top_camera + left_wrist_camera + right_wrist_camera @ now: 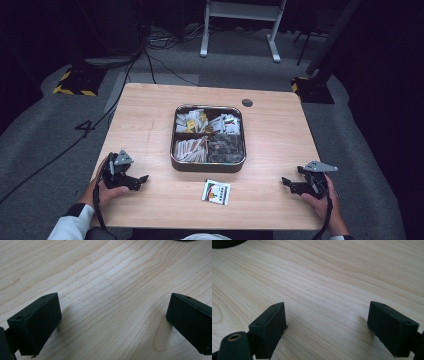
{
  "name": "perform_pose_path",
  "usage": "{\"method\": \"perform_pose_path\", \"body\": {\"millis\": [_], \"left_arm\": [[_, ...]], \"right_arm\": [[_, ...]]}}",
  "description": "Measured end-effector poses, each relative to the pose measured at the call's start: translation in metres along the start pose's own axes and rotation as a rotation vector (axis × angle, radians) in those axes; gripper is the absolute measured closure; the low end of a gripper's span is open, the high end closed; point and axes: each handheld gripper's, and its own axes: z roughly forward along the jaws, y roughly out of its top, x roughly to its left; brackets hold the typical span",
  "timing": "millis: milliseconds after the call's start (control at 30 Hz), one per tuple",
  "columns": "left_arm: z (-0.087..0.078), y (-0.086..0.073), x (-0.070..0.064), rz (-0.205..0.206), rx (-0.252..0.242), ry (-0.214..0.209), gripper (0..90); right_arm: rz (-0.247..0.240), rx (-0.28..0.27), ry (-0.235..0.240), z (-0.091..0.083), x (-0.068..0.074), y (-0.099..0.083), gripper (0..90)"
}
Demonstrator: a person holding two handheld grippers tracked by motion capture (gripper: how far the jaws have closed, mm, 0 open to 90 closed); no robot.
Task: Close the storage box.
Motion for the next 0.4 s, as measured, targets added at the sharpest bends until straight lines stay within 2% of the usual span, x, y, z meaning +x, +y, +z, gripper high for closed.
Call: {"method": "perform_pose_path", "body": {"millis": [400], "left_arm": [[0.0009,0.0007,-0.0002,-0.003,-0.005,0.003,0.2]], "right_arm": [[0.001,0.000,0.000,0.0000,-0.0001,0.0000,16.0]]}}
